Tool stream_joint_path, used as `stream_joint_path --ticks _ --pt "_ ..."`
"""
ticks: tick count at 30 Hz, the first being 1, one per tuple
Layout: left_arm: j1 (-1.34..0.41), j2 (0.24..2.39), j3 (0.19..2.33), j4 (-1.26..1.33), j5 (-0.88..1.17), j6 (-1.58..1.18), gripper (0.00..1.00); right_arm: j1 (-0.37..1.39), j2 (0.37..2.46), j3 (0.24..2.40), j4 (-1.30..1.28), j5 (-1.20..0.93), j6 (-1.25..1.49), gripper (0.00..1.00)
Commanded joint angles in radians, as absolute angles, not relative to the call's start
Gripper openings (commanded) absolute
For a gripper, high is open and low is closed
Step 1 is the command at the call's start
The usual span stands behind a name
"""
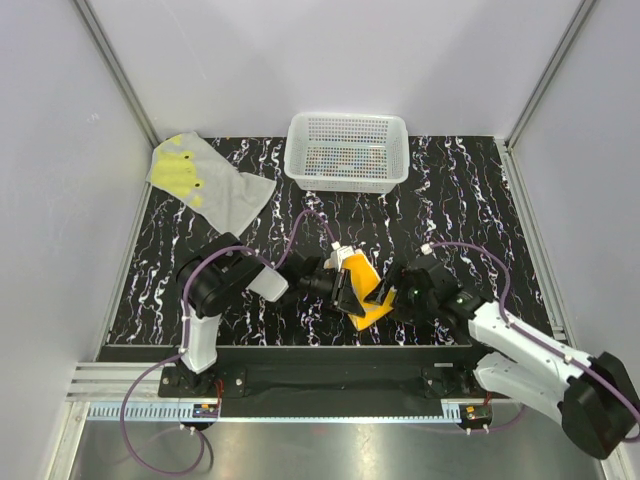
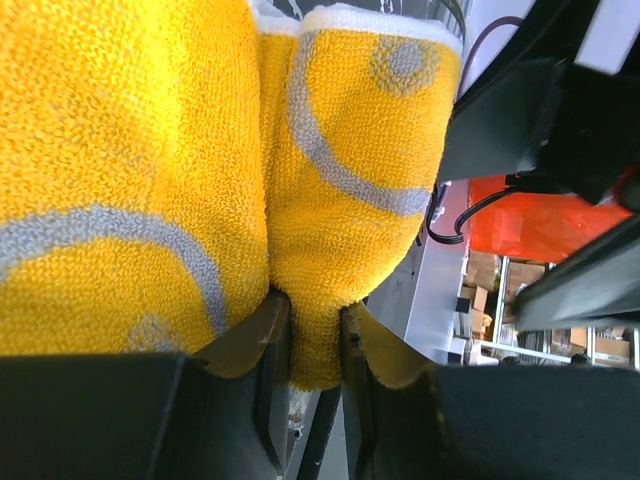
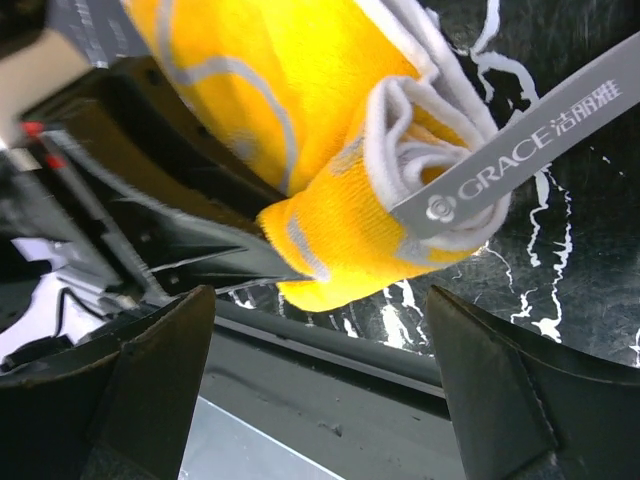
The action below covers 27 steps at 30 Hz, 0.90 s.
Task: Roll the towels
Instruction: Roll the towel
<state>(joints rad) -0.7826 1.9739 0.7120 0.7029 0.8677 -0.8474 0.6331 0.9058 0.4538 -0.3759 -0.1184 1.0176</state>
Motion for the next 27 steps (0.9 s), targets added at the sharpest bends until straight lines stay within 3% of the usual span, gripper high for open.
stream_joint_path --ticks 1,3,9,20,27 --pt "-0.775 1.996 0.724 0.669 0.880 -0.835 0.04 0.658 0.963 0.468 -0.311 -0.071 1.046 0.92" --pt "-0.770 1.997 0.730 0.644 0.881 -0.827 0.05 0.658 0.983 0.463 -0.311 -0.055 1.060 0.91" --pt "-0.761 2.019 0.735 0.658 0.910 -0.836 0.06 0.660 1.022 0.428 -0.267 -0.034 1.080 0.75" --pt "-0.761 2.016 0.738 0.676 0.940 -0.845 0.10 0.658 1.144 0.414 -0.164 -0.037 1.075 0.66" --pt "-0.761 1.988 0.735 0.622 0.933 -0.798 0.17 0.658 1.189 0.411 -0.124 -0.044 1.069 0.44"
